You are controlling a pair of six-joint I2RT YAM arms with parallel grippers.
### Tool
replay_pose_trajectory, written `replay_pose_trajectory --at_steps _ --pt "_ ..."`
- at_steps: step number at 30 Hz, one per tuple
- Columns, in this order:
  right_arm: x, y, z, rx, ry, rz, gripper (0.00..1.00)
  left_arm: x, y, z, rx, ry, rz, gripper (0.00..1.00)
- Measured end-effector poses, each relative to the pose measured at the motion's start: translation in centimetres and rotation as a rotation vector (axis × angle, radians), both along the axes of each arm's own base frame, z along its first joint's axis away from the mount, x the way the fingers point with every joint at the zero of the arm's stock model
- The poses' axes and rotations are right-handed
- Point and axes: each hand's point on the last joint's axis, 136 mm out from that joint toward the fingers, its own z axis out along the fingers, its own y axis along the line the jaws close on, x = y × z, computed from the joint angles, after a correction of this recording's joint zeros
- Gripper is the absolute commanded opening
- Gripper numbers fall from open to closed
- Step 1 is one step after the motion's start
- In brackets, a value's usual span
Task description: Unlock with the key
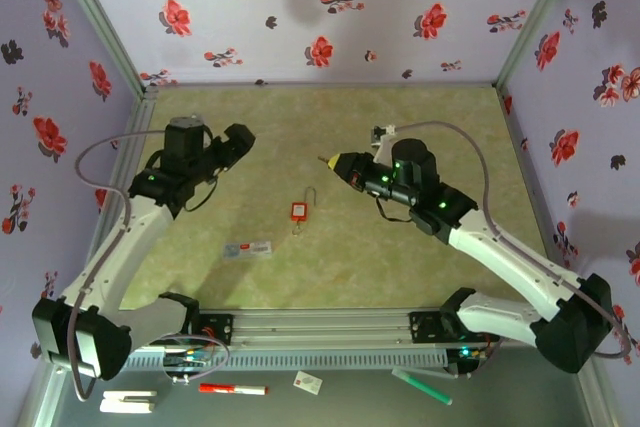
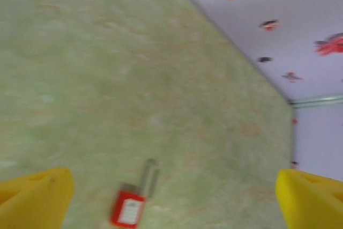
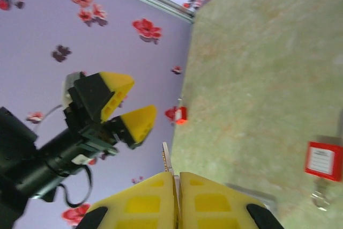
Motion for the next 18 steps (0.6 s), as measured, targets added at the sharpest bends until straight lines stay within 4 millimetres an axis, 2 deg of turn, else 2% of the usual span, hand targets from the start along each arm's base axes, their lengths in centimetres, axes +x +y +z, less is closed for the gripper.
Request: replay_pose_trajectory --at_steps 3,7,18 --pt "-0.3 -0.5 -1.9 -0.062 0.036 -0.006 0.0 -1.0 2.7 -1.9 0.097 0.087 0.03 0.97" --pt "-0.9 -1.2 -3.6 -0.119 0.062 -0.002 0.0 -1.9 5.7 -2.6 0.188 0.152 0.06 0.97" --pt "-0.9 -2.9 -5.2 -0.212 0.051 0.0 0.0 -3.7 12.5 -3.7 0.28 0.247 0.193 0.96"
